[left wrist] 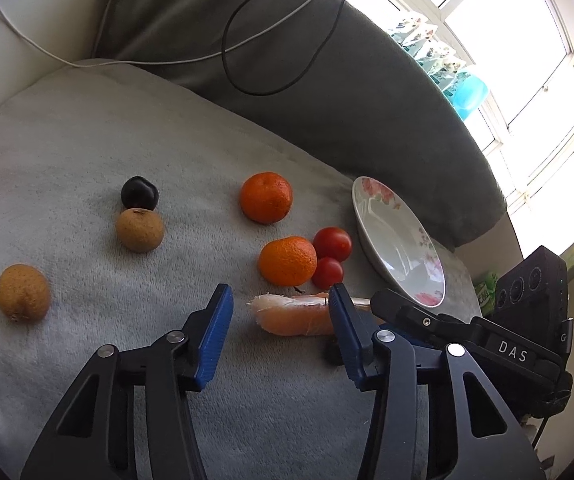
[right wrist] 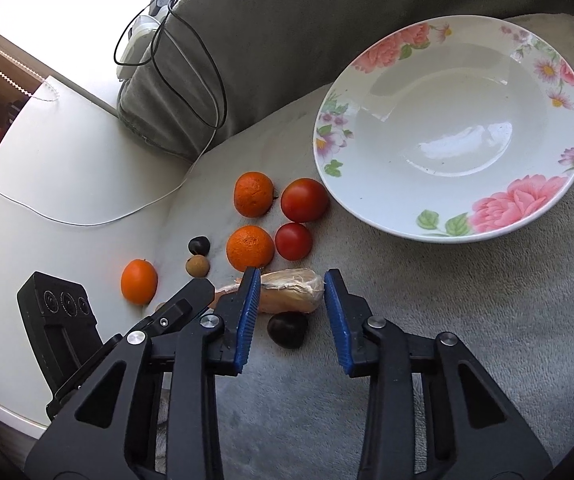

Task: Organize fruits
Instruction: 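Reach the right tool to the pink grapefruit segment and close on it, then carry the grapefruit segment with the right tool onto the white plate and release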

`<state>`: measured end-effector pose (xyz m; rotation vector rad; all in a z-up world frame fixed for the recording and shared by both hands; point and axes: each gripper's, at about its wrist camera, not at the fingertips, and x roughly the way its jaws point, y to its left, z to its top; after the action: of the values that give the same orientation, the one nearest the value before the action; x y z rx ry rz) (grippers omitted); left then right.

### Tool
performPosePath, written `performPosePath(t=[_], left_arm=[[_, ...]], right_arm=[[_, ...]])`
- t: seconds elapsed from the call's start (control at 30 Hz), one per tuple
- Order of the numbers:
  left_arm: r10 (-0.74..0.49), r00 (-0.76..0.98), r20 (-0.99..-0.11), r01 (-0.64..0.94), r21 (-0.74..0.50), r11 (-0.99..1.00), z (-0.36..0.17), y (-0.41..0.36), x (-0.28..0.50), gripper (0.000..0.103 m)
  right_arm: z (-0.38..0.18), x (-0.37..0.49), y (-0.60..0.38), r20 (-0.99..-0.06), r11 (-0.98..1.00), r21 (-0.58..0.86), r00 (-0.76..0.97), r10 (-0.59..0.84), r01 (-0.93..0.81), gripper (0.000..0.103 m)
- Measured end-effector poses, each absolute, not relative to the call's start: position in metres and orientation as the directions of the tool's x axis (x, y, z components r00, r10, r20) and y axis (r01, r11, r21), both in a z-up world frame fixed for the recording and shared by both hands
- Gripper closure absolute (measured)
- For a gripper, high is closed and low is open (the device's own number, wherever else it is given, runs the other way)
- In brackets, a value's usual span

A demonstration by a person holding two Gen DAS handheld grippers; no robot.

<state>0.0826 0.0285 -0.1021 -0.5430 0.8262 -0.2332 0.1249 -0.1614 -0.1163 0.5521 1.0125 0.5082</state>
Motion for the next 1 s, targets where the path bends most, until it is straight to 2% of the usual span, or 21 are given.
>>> performPosePath(t=[0.17, 1.0], left_arm=[[-0.406, 0.656, -0.636, 0.008, -0.532, 0.847, -0.101, 0.025, 0.084, 0.068], [-0.389, 0.687, -0.614, 0.065, -0.481, 0.874, -0.078, 0.000, 0.087, 0.070]], right_arm=[[-0.117, 0.124, -0.162, -0.642, 0.754, 0.642, 0.438, 0.629, -0.141, 0.068], [-0.091, 0.118, -0.183, -0.613, 0.766, 0.619, 0.504, 0.608, -0.170, 0.069]])
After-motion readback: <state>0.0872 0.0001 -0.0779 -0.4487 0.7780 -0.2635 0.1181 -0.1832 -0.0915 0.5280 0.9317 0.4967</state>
